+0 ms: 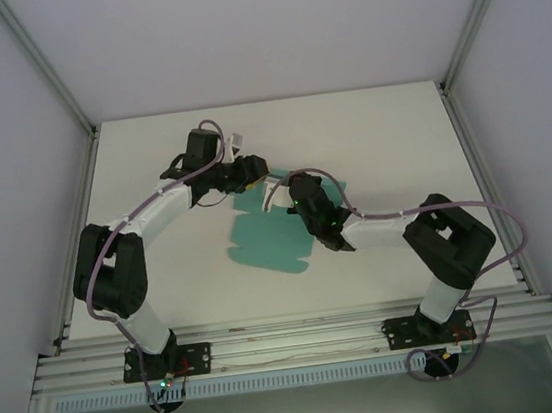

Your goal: Assemble paper box

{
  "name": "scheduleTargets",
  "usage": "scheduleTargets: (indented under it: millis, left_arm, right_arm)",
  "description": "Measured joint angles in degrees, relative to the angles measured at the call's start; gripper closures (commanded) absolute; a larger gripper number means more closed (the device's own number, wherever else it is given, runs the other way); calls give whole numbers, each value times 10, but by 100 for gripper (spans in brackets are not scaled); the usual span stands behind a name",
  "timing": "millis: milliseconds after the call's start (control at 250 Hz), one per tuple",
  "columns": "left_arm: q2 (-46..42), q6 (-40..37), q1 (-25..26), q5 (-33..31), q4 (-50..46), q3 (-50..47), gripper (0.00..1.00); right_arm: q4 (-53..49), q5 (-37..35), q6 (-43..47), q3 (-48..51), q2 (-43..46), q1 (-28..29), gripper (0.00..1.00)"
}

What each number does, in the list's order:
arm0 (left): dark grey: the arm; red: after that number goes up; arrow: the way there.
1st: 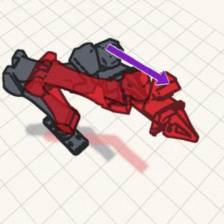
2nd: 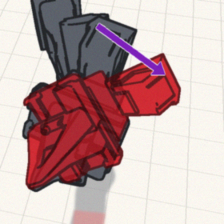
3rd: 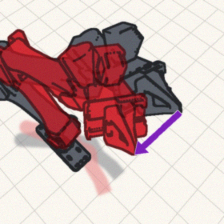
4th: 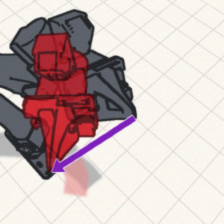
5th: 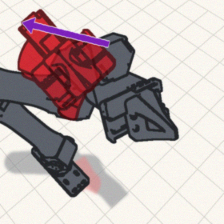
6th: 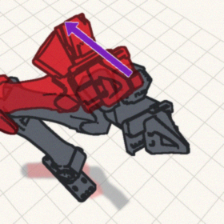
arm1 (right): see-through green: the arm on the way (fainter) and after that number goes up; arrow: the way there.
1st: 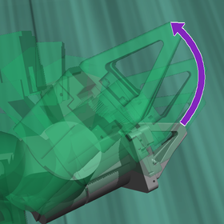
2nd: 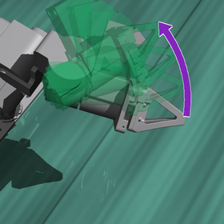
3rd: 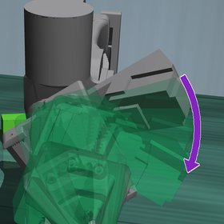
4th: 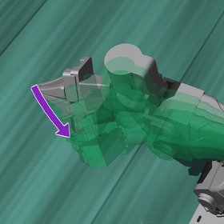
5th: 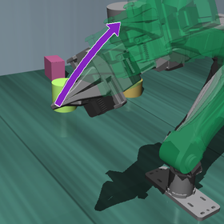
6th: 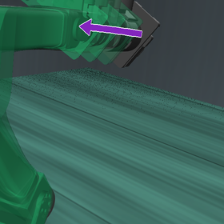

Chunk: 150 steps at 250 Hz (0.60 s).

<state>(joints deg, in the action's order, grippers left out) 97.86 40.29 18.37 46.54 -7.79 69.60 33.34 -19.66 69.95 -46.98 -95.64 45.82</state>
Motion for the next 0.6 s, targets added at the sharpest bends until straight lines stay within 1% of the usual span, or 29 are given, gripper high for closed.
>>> scheduleTargets:
  millis: [80, 240, 308, 364, 384, 420, 548, 600]
  left_arm:
    - [0, 22, 0, 0, 25, -10, 69]
    - [0, 47, 0, -2, 45, -21, 69]
    - [0, 47, 0, -7, 46, -23, 66]
    - [-4, 39, 0, -11, 44, -27, 58]
    - [-6, 39, 0, -14, 42, -29, 51]
    - [-13, 33, 0, -20, 41, -33, 36]
    - [-67, 6, -12, -38, 31, -66, 1]
    - [-101, -11, -25, -52, 18, -86, 0]
  right_arm:
    - [0, 4, -14, 0, 0, -2, 100]
    - [1, 6, -27, 0, 0, -2, 100]
    - [2, 7, -31, 0, 0, -2, 100]
    - [1, 11, -35, 0, 2, -2, 100]
    - [1, 13, -37, 0, 3, -2, 100]
    - [0, 17, -40, 0, 7, -2, 100]
    - [-1, 23, -49, 0, 28, 0, 100]
    - [-3, 23, -54, 0, 37, -2, 100]
